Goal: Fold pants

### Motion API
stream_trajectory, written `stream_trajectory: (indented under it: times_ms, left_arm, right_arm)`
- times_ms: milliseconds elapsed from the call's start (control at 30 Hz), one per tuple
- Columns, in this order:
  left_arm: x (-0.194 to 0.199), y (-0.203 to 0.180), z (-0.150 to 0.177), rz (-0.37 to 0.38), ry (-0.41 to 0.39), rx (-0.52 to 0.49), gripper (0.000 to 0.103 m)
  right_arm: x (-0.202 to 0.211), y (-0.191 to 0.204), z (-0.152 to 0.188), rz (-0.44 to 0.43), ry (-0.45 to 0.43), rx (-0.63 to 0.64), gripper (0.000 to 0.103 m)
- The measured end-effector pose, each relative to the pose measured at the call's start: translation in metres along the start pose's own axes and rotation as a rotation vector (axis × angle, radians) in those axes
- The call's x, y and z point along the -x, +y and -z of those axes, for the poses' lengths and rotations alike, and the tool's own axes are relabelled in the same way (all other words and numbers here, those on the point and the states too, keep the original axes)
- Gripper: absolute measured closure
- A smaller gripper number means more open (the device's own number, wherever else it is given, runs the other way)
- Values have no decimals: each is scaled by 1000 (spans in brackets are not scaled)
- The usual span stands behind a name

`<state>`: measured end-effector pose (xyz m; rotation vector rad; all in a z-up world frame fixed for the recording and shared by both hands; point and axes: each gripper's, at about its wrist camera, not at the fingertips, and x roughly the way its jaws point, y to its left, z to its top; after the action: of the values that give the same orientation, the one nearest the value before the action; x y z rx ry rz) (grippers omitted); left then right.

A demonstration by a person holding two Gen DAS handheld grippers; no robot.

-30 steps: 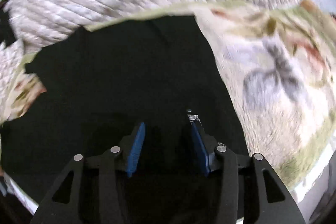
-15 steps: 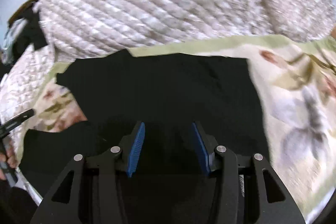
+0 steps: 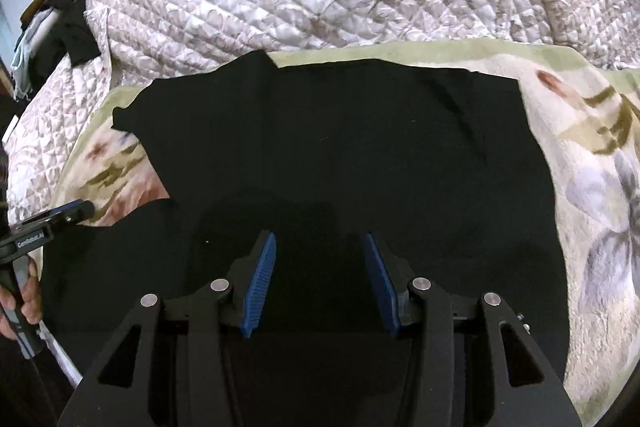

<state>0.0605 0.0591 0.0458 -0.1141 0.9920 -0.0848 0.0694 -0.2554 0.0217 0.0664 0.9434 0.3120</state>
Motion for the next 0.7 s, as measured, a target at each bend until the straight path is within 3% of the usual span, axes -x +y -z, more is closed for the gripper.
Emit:
stream_trajectory:
  times_ms: [167,433,600,700]
  left_arm:
    - [-5,-7,-22,10,-36,-56,40]
    - [-41,-10,-111,-17,-97,-122,27]
    - [-97,-10,-164,-86,-40,-131,25]
    - [-126,-7,-177,-98,-9,-136,25]
  right_arm:
    - [-11,-3,-22,-46,15,28,41]
    - [-40,-25,-82,-60,42,123,36]
    - [-72,-43,-127,-36,59,202,34]
    - [-93,-54,-152,-64,69,196,34]
